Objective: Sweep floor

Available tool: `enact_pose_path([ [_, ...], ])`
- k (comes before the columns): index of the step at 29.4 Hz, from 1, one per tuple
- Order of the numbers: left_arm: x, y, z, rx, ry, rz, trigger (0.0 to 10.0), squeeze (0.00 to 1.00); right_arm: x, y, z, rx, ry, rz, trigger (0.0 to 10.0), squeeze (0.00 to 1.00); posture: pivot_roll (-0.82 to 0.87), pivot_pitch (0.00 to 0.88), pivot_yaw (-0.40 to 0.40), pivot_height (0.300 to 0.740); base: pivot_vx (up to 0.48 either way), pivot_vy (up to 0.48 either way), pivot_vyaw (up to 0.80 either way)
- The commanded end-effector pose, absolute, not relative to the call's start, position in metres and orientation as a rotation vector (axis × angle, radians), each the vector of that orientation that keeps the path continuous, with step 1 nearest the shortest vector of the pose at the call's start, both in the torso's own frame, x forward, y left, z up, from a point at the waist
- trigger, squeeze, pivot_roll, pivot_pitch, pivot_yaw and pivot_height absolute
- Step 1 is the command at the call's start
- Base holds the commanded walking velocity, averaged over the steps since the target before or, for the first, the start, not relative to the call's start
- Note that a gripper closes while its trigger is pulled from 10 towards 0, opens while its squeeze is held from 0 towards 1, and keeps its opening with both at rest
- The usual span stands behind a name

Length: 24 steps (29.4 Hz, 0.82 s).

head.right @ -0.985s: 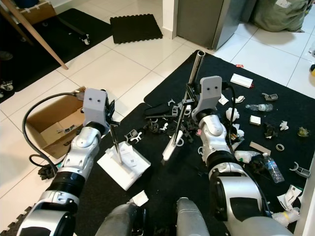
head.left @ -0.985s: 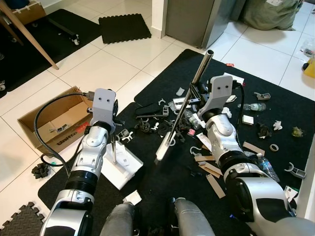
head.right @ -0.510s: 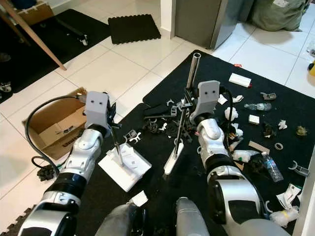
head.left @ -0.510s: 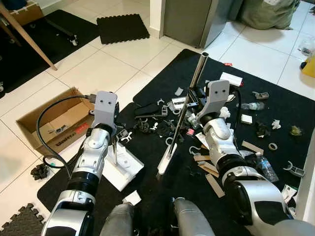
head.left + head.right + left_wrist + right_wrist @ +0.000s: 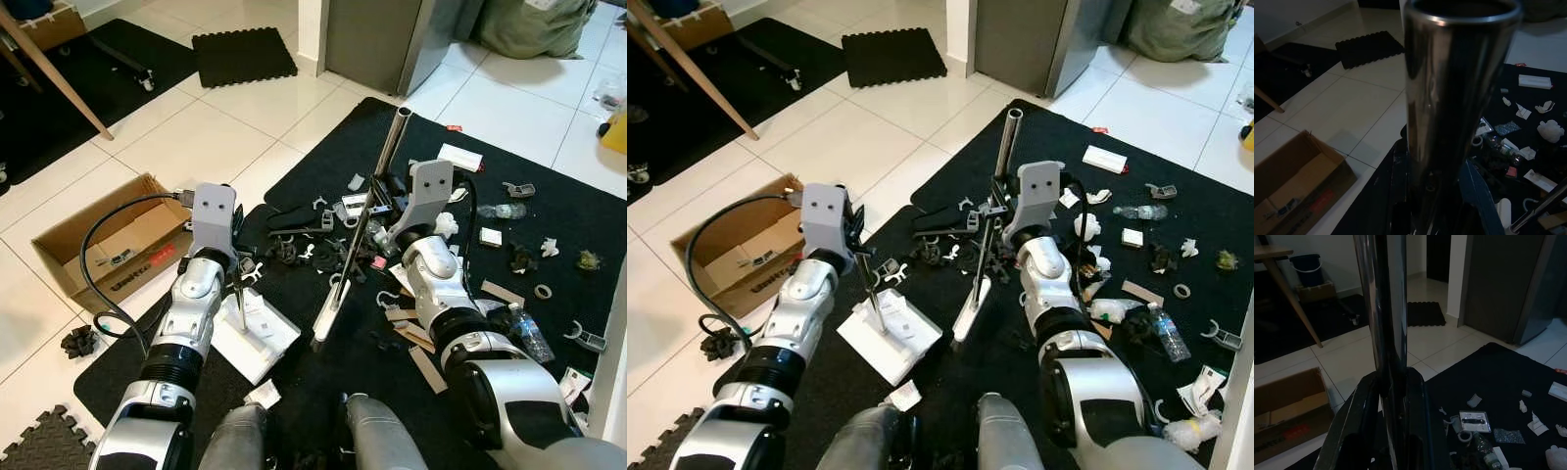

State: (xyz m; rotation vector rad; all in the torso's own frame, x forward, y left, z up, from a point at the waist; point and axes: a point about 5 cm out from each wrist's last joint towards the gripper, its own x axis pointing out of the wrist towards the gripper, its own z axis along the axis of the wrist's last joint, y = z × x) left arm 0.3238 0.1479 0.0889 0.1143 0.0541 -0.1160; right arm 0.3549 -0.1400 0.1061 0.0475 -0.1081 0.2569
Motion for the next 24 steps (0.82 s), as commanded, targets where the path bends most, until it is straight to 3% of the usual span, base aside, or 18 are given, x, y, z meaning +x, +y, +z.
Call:
enact_pose_path([
  [1, 0.3247, 0.1480, 0.0944, 0.122, 0.010, -0.108, 10.0, 0.00, 0.3556, -0.1382, 0.1115, 0.048, -0.140, 0.265, 10.0, 0.00, 0.02, 0.052, 0.019, 0.740, 0.000, 0.000, 0.00],
  [24, 0.3261, 0.1484, 0.0965, 0.119, -0.008, -0.108, 10.0, 0.00, 0.3563, -0.1360, 0.1115, 0.048, -0.135, 0.270, 10.0, 0.00, 0.02, 0.049, 0.018, 0.740, 0.000, 0.000, 0.00],
])
